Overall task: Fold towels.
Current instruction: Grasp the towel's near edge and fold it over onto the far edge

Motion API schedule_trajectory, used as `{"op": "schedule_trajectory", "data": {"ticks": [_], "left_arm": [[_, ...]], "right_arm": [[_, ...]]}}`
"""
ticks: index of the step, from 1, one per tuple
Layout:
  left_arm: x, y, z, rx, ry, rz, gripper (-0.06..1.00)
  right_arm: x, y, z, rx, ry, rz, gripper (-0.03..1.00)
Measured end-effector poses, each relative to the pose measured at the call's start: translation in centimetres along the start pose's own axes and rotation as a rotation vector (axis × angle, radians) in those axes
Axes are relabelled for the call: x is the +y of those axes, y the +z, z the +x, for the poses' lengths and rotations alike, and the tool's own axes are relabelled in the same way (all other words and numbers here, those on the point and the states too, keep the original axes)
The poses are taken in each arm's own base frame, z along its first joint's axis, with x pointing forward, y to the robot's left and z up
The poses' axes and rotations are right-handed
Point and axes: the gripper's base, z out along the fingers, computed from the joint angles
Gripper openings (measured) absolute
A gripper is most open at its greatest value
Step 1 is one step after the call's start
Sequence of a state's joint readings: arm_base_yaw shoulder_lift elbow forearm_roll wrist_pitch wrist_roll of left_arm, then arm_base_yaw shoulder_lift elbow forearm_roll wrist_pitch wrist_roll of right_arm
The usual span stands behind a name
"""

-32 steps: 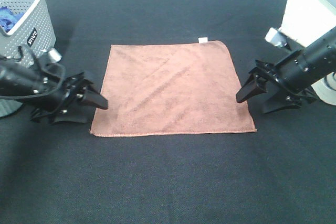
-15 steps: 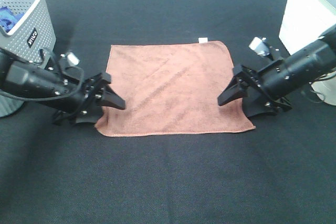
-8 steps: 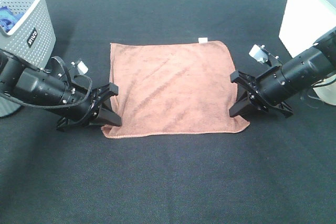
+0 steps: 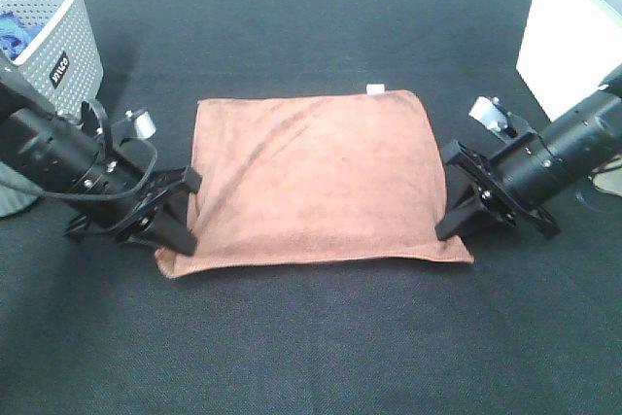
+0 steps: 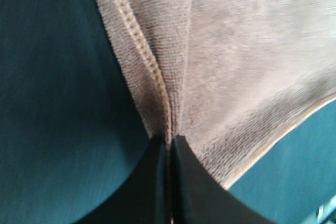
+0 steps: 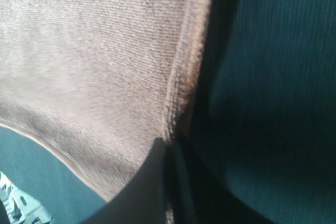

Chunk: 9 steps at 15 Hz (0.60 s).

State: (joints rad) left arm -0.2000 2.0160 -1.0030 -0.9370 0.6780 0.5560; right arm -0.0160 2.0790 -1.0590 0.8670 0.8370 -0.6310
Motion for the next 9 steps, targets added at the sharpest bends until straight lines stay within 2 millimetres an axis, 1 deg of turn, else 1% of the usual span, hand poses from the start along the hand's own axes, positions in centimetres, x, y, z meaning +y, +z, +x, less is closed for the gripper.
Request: {"op": "schedule_trajectory", "data": {"ticks": [1,2,4,5,6,9], "left_arm": [[0.2,-0.1,0.7,0.027,-0.004,-0.016,0.00],[0.6,0.0,2.0,0.064,-0.024,-0.029,0.00],[1.3,0.1,4.0,0.109,-0.051,-0.043,0.00],[1.4,0.0,4.7,0.115,-0.057,-0.052,0.00],[1.4,-0.2,5.1,0.116,-0.057,-0.054,0.00],[1.1,-0.8,4.8,0.093,-0.043,-0.050,0.00]], "right_arm": [[0.1,-0.2,1.3,0.017,0.010,0.002,0.00],[0.0,-0.2,2.3,0.036,0.023,0.001,0.00],[-0.1,0.0,4.1,0.077,0.047,0.000,0.00],[-0.3,0.1,4.8,0.095,0.055,0.003,0.00],[-0.3,0.2,5.1,0.105,0.059,0.002,0.00],[-0.1,0.1,4.9,0.104,0.053,-0.005,0.00]]}}
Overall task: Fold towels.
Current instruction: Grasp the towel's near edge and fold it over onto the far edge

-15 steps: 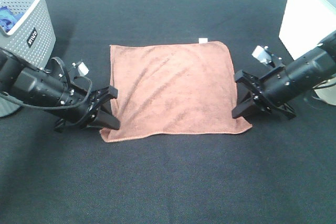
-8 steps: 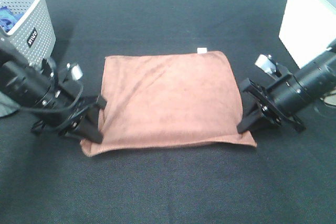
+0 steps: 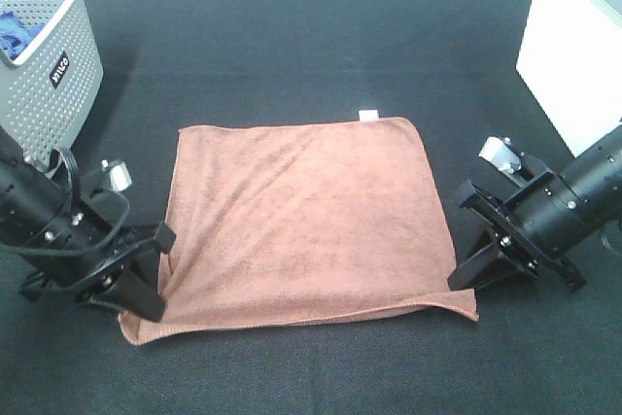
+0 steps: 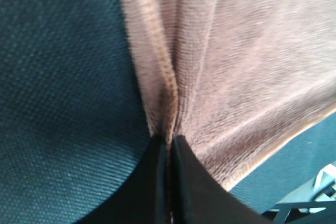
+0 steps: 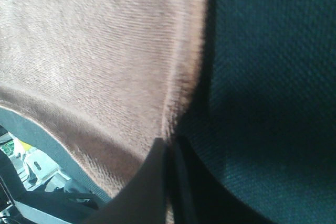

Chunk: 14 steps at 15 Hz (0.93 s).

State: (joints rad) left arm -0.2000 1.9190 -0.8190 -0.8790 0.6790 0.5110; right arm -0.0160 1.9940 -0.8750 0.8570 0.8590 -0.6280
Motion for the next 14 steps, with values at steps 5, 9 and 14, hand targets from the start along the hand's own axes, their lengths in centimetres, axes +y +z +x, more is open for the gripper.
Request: {"op": "schedule_trajectory", "data": {"ticks": [5,9,14], "left_arm": [[-2.6,-2.8,-4.2,-0.154,0.064,0.038,0.00],[-4.8,-6.0,-8.5,-0.376,0.122,0.029,0.00],[-4.6,-7.4,-10.6,-0.586,0.120,-0.044,0.00]], "right_arm": [[2.2,-2.8,-4.1,-0.120,-0.075,-0.021,0.00],[5.4,-7.3,-8.8,-0.295,-0.148,-0.031,0.00],[6.4,-8.8,-13.0,-0.360,-0.176,-0.017,0.00]]}}
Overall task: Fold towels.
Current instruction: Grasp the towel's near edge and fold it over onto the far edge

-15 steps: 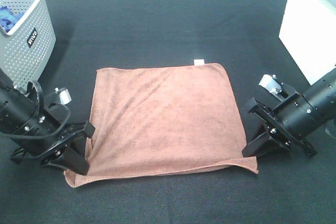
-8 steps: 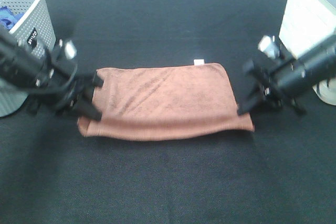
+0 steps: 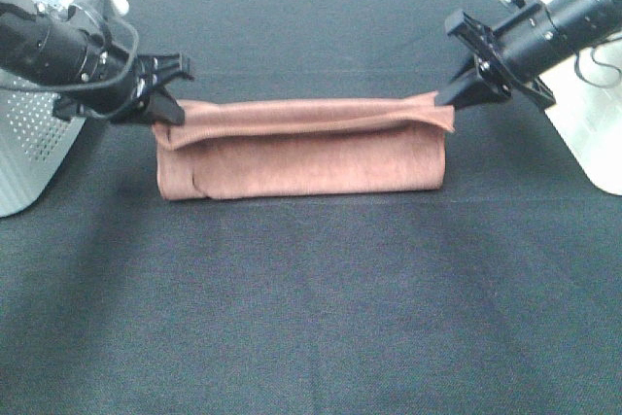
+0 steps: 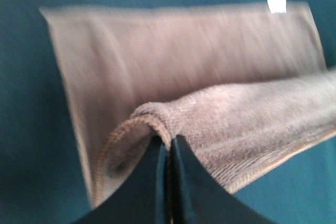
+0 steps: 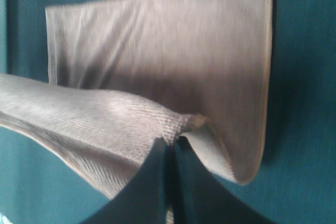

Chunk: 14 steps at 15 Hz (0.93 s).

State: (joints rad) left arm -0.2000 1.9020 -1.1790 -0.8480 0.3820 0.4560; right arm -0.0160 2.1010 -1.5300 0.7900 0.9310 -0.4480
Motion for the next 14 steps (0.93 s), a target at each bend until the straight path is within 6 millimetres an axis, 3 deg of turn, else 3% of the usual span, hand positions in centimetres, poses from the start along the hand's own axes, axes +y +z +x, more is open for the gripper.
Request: {"op": "schedule_trajectory", "data": {"ticks": [3,6,9,11,13,14], "left_arm": [[0.4,0.4,-0.6,-0.057,0.011,-0.035,0.00],[1.0,3.1,-1.3,-0.049,0.024,-0.044,0.00],[1.6,5.3,-1.8,-0.038,0.021,-0.048,0.00],[1.7,5.8,-1.7,-0.034,0.019,-0.051,0.01],[1.9,6.6,-1.8,-0.025,0.020,-0.049,0.12],[1.9,6.6,-1.9,-0.025,0.020,-0.047,0.25]], "right_arm": [[-0.6,1.2,-2.0,-0.016,0.006,-0.008,0.00],[-0.5,3.2,-3.3,-0.011,-0.058,0.024,0.00],[-1.0,5.2,-3.8,-0.049,-0.053,0.094,0.00],[-1.2,5.3,-3.9,-0.064,-0.054,0.109,0.00],[-1.3,5.2,-4.2,-0.097,-0.047,0.121,0.09],[-1.3,5.2,-4.3,-0.099,-0.047,0.122,0.21]]}}
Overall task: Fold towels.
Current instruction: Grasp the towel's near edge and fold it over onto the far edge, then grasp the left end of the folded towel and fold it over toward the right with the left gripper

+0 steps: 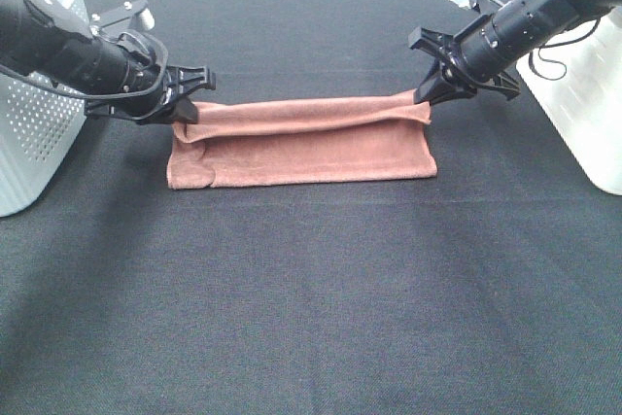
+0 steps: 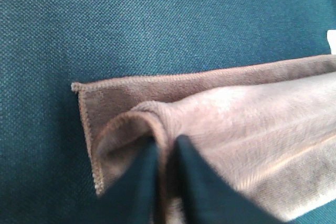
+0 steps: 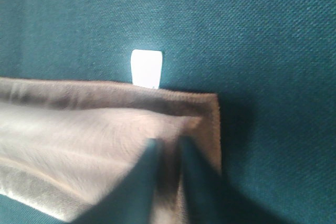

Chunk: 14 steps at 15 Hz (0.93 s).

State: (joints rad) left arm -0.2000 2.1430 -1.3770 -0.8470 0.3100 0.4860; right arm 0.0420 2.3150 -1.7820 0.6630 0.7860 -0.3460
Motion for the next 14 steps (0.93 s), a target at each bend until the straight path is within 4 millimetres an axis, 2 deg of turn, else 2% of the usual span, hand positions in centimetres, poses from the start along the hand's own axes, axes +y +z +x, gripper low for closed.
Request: {"op": "schedule_trajectory", "data": {"ticks": [2,3,4,7,10,14], "left_arm": [[-0.2,-0.1,-0.5,-0.016,0.003,0.006,0.50],[-0.3,-0.1,-0.6,-0.019,0.004,0.007,0.56],[-0.3,-0.2,-0.6,-0.018,0.009,0.007,0.59],[-0.5,-0.8,-0.5,0.032,0.023,0.007,0.62],[0.3,-0.1,0.6,0.119,-0.036,-0.040,0.63],[1.2,0.7,1.2,0.148,-0.052,-0.084,0.66]], "right_arm": [[0.1,0.0,0.2,0.017,0.004,-0.010,0.52],[0.1,0.0,0.3,0.032,0.004,-0.015,0.64],[0.2,0.0,0.5,0.050,0.001,-0.017,0.71],[0.2,-1.0,1.2,0.153,0.017,0.029,0.76],[-0.4,-1.4,1.7,0.215,0.012,0.105,0.76],[-0.4,-1.4,1.8,0.220,0.010,0.112,0.76]]}}
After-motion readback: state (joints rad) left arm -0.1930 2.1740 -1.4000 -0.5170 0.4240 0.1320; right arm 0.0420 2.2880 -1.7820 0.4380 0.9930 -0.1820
